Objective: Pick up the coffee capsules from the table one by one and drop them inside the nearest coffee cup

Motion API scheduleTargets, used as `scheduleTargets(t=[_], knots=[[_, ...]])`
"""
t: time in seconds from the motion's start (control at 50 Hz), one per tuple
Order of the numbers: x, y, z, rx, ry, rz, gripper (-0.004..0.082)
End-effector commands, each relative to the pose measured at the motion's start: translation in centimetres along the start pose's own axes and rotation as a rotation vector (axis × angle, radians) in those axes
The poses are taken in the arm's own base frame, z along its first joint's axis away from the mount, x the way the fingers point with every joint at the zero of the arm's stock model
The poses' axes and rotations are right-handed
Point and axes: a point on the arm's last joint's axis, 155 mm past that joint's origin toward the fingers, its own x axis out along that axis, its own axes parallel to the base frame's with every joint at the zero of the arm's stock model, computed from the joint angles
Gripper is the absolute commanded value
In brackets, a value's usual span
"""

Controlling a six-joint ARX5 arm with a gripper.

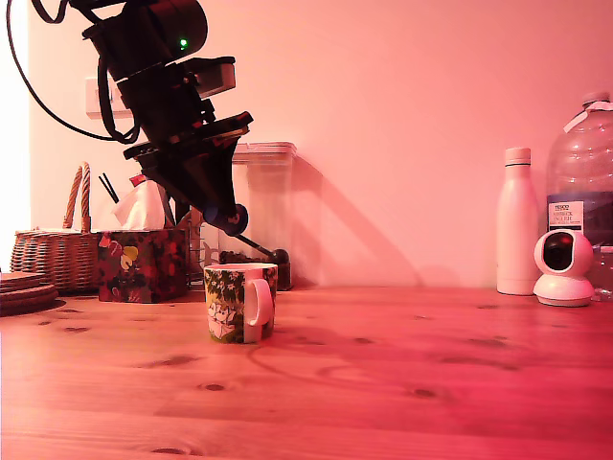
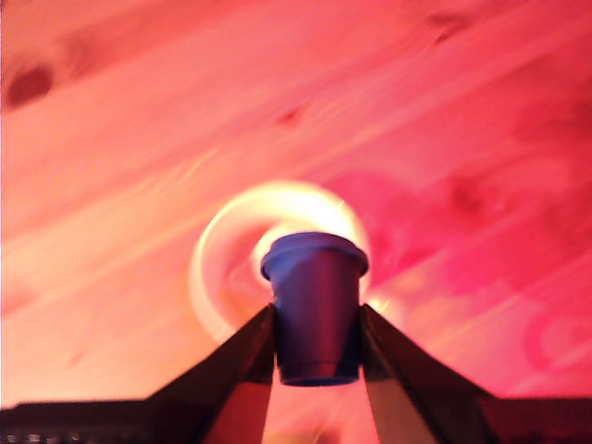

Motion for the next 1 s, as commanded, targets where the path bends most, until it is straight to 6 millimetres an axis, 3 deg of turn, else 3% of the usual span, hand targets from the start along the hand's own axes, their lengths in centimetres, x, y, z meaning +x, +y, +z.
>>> scheduleTargets(t=[0.0, 0.4, 0.98], knots=[[-0.3, -0.2, -0.3, 0.008, 0.0, 0.002, 0.0201], [-0.1, -0.2, -0.5, 0.004, 0.019, -0.001, 0.0201], [2.3, 0.4, 0.1, 0.001, 0.122, -0.005, 0.0201]])
